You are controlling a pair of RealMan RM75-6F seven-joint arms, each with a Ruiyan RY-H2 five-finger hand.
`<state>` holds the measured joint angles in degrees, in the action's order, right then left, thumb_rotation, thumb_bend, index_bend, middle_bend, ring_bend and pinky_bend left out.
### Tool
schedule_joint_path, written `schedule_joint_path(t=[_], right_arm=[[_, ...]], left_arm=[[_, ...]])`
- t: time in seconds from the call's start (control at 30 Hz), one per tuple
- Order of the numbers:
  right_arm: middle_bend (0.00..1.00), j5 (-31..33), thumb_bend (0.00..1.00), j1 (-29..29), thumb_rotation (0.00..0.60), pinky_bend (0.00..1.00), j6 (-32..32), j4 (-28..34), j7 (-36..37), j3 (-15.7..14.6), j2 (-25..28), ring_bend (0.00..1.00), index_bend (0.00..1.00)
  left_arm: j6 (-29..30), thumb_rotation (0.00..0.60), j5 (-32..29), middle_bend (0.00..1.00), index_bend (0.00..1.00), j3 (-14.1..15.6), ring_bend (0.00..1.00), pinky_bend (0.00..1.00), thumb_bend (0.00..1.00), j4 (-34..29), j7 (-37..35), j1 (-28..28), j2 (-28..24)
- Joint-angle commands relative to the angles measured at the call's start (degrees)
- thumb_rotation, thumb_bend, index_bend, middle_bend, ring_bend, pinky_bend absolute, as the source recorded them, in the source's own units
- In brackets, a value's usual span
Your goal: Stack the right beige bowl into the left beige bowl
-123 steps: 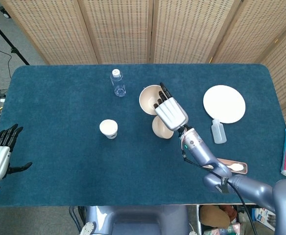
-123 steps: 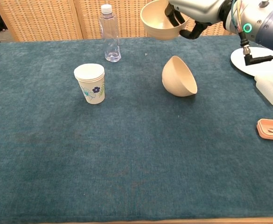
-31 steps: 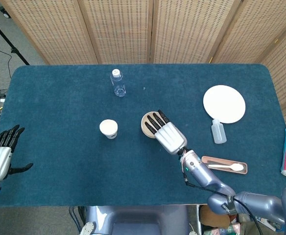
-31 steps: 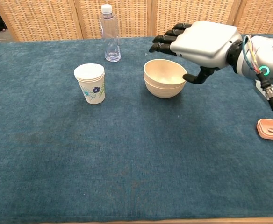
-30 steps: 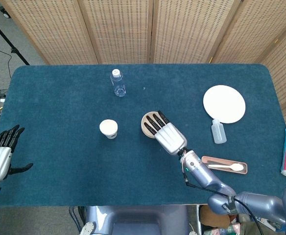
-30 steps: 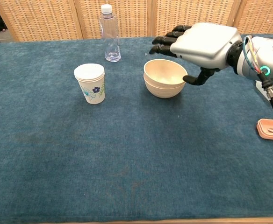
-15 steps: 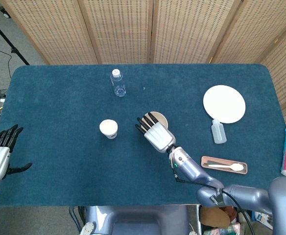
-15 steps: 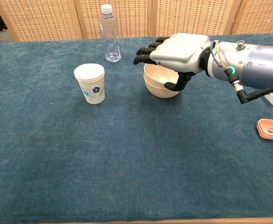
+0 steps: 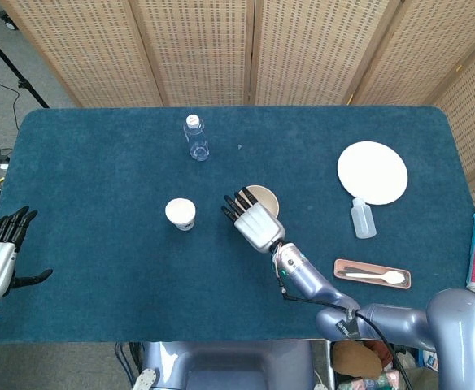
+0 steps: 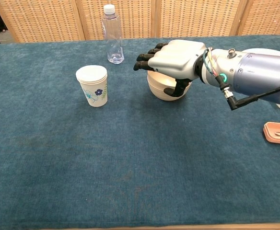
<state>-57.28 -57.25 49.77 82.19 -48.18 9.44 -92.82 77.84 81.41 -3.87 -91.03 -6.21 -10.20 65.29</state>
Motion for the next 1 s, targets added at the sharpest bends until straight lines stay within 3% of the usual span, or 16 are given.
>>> schedule_joint_path(t=[0.03,1.0], right_arm=[[0.00,0.21,0.50,-0.08,0.600,0.00,0.05,-0.28,0.46,-0.25,0.01,0.00,0.00],[0.00,2.47,0.51,-1.65,0.600,0.00,-2.09,-1.66,3.51,-2.39,-0.02,0.00,0.00]], left_arm=[[-0.08,0.600,-0.10,0.00,0.00,-0.04,0.00,0.00,0.00,0.01,0.09,-0.04,0.06],[0.31,0.600,0.17,0.00,0.00,0.04,0.00,0.00,0.00,-0.06,0.12,0.11,0.09]])
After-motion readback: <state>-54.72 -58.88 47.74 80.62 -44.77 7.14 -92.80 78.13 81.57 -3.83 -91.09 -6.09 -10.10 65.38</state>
